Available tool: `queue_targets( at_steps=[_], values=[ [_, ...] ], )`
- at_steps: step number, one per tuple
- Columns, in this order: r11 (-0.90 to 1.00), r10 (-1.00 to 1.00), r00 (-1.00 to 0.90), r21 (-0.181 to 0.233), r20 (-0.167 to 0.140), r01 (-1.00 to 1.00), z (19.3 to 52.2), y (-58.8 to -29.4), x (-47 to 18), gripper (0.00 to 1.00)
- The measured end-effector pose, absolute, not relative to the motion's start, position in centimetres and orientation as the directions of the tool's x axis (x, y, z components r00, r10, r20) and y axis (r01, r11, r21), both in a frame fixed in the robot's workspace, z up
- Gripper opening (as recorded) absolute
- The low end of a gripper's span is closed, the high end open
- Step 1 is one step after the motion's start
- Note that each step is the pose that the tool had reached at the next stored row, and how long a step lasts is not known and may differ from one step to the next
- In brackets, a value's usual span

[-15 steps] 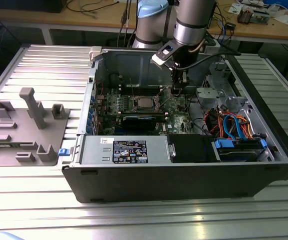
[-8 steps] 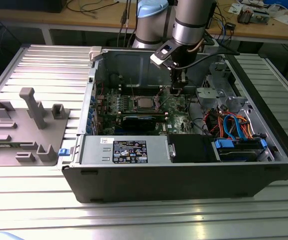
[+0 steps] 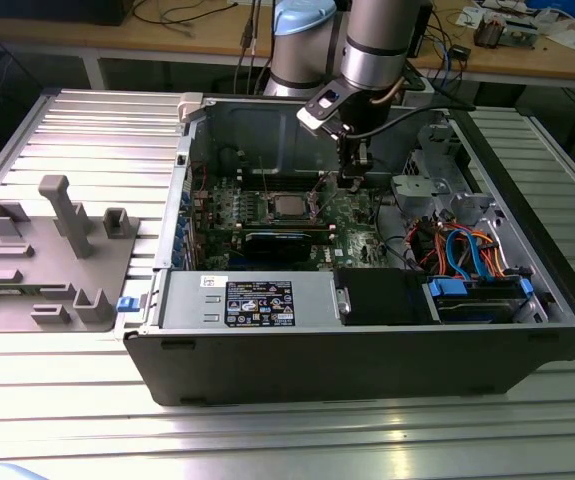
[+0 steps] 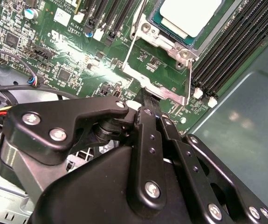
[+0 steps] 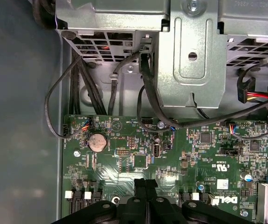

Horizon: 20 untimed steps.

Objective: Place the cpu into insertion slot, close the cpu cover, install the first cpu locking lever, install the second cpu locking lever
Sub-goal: 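Close the cpu cover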

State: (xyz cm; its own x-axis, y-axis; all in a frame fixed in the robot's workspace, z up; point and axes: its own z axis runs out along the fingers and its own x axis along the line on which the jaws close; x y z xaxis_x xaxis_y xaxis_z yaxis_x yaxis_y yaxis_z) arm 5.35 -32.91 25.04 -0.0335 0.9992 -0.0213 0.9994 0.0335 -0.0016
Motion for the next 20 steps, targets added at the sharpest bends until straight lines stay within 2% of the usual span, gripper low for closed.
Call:
queue_targets(
  at_steps=[20],
  values=[
    [0.034, 0.999, -0.034, -0.002, -0.021, 0.999, 25.03, -32.91, 4.36, 0.11]
  ],
)
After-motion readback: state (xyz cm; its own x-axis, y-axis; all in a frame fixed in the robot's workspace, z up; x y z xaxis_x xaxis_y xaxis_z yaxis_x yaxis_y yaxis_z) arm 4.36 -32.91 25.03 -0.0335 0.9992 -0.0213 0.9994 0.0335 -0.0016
